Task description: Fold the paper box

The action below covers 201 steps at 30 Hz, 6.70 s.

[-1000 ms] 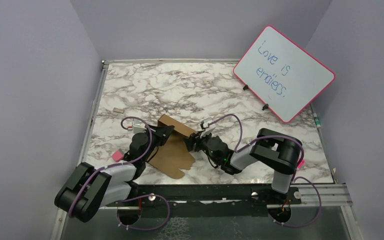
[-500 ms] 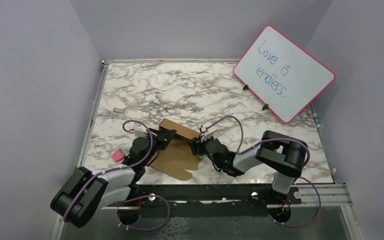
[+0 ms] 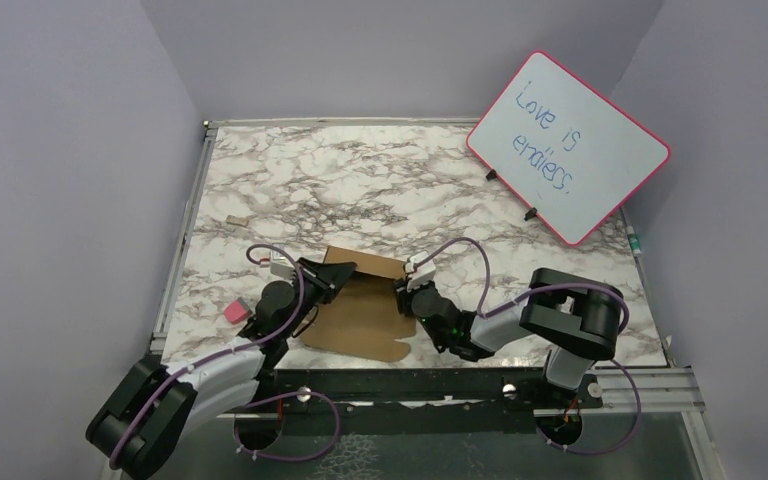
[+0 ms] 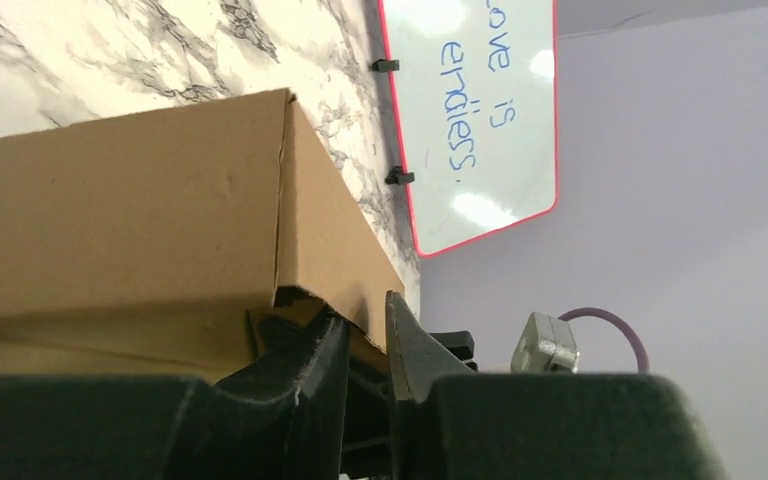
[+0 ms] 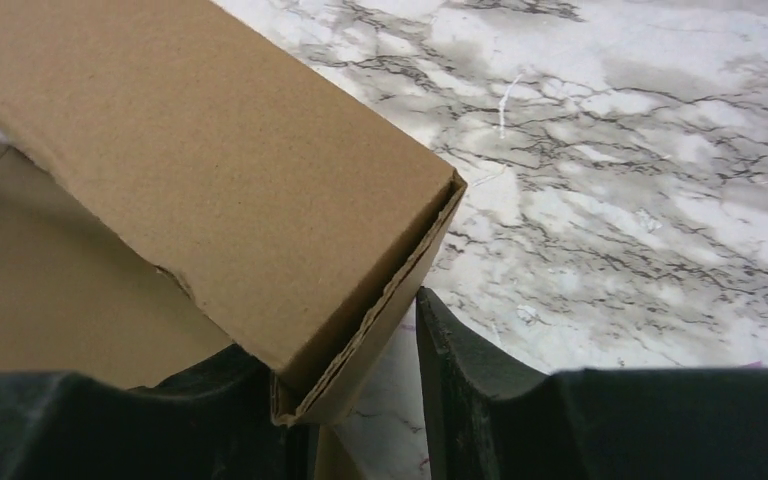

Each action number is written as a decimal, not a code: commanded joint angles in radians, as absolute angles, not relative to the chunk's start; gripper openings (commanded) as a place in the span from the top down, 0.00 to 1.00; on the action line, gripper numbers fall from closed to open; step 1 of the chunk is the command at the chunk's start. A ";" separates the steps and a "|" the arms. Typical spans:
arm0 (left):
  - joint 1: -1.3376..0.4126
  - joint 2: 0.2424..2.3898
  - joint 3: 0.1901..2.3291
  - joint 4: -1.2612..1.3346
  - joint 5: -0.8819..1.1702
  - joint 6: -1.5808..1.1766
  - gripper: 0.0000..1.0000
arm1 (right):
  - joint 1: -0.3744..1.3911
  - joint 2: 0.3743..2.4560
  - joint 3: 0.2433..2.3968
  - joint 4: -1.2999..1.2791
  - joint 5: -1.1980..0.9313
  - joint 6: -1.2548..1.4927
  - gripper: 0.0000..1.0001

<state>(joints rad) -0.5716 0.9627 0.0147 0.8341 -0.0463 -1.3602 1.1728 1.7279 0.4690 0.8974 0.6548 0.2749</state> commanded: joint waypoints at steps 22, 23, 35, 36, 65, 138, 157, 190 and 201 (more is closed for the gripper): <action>-0.571 0.412 0.514 -0.442 -0.141 -0.719 0.23 | 1.107 1.733 0.452 1.083 0.472 -0.115 0.71; -0.571 0.464 0.573 -0.450 -0.142 -0.679 0.22 | 1.101 1.735 0.452 1.084 0.455 -0.117 0.71; -0.571 0.981 0.790 -0.324 0.102 -0.456 0.20 | 1.056 1.769 0.436 1.161 0.369 -0.098 0.70; -0.570 1.016 0.790 -0.299 0.134 -0.457 0.20 | 1.054 1.770 0.434 1.174 0.364 -0.092 0.70; -0.571 1.331 0.674 0.071 0.336 -0.576 0.47 | 1.032 1.816 0.394 1.395 0.409 -0.062 0.66; -1.036 1.300 1.052 -0.658 -0.492 -0.388 0.26 | 1.032 0.833 0.248 0.243 0.725 0.506 0.05; -1.159 1.661 1.217 -0.749 -0.825 -0.344 0.44 | 1.032 0.410 0.089 0.113 0.806 0.534 0.06; -0.803 1.340 1.006 -0.550 -0.440 -0.373 0.95 | 1.032 0.571 0.463 -0.066 0.525 0.383 0.05; -0.632 1.265 0.683 -0.187 -0.114 -0.609 0.95 | 1.032 0.974 0.847 -0.336 0.436 0.405 0.04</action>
<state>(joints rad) -0.6521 1.2961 0.7654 -0.3962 -0.2836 -0.4728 1.0340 0.8459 0.6994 -0.1730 0.4862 0.3927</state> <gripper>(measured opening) 0.050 0.956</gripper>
